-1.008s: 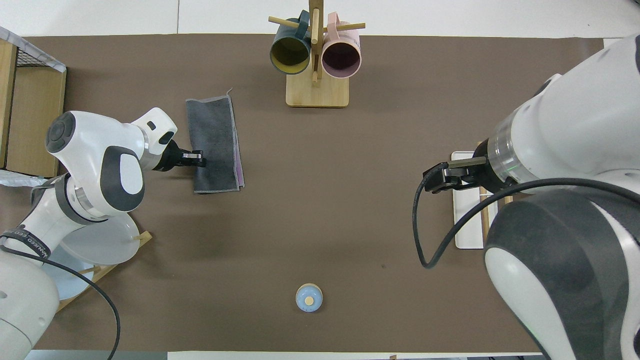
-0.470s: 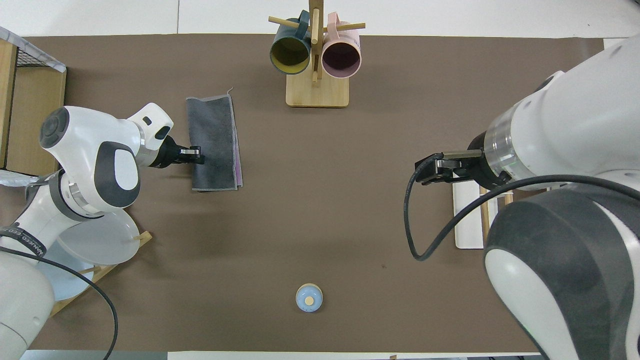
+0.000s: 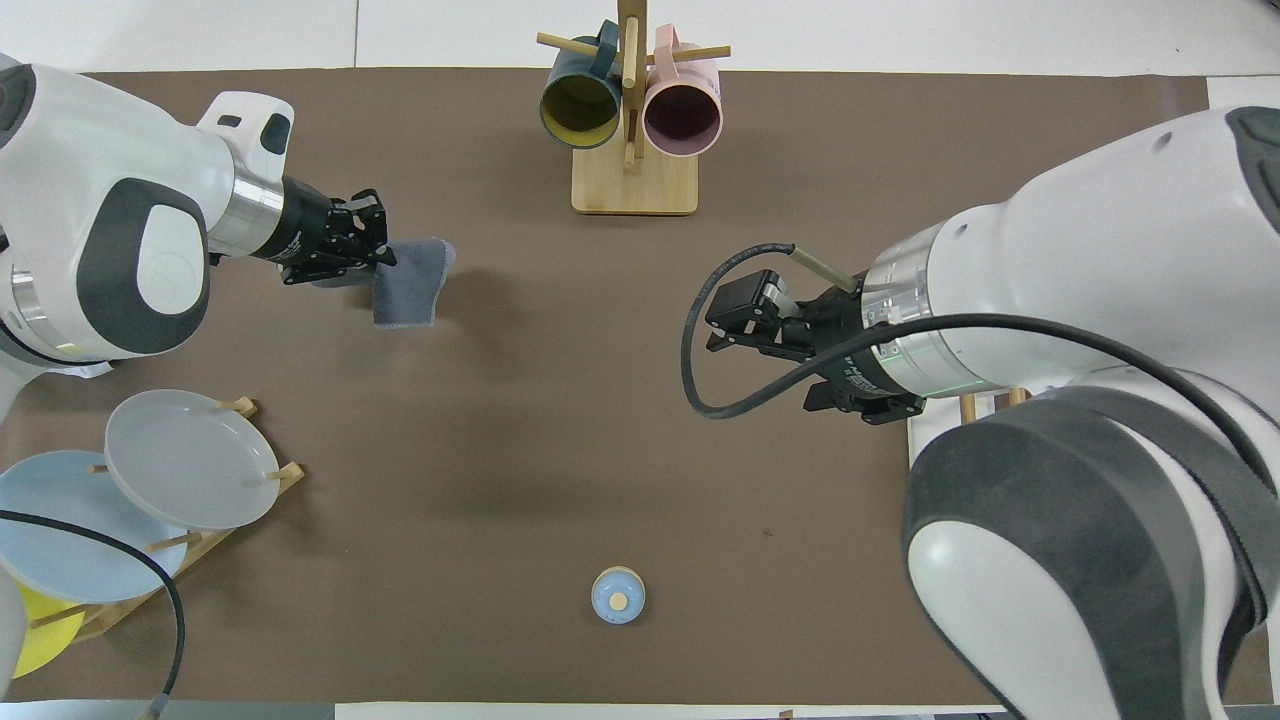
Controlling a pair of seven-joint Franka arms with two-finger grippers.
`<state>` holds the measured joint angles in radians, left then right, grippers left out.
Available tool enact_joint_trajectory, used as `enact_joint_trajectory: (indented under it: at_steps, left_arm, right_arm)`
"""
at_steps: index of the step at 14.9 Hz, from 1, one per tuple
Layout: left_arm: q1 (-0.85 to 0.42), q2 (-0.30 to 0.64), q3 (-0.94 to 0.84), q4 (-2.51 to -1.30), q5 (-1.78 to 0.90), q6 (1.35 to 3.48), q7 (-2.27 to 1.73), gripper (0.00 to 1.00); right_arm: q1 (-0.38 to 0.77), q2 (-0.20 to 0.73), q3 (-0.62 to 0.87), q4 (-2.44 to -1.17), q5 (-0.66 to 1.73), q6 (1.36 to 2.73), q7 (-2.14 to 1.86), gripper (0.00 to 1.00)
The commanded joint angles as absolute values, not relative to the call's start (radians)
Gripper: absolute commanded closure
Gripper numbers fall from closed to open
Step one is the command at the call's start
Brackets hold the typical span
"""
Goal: Fold towel and hang on rack
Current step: 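Carry the towel toward the right gripper while the right gripper reaches it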
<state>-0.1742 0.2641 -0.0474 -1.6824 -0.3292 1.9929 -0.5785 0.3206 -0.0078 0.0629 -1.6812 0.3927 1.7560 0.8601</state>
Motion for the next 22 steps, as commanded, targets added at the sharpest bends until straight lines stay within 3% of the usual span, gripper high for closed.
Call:
enact_joint_trajectory:
  at_steps: [1,3,7,15,22]
  left_arm:
    - [-0.216,0.249,-0.043,-1.614,-0.295,1.922,-0.887,1.0]
    - [-0.247,0.209,-0.048,-1.614,-0.298,1.921,-1.097,1.0]
    - [-0.255,0.146,-0.081,-1.62,-0.311,1.933,-1.574,1.0]
    - [-0.279,0.1,-0.124,-1.632,-0.357,2.028,-2.158,1.0]
    - [-0.298,0.086,-0.124,-1.66,-0.357,2.057,-2.255,1.0]
  right_arm:
    - [0.319,-0.051,0.064,-1.742,0.459,1.796,0.981,0.0]
    - [0.31,-0.057,0.063,-1.773,0.567,1.87,1.069,0.0]
    - [0.336,-0.071,0.064,-1.905,0.791,2.161,1.199,0.0]
    - [0.514,0.095,0.064,-1.882,1.038,2.639,1.282,0.0]
    - [0.515,0.21,0.064,-1.769,1.051,2.681,1.233,0.0]
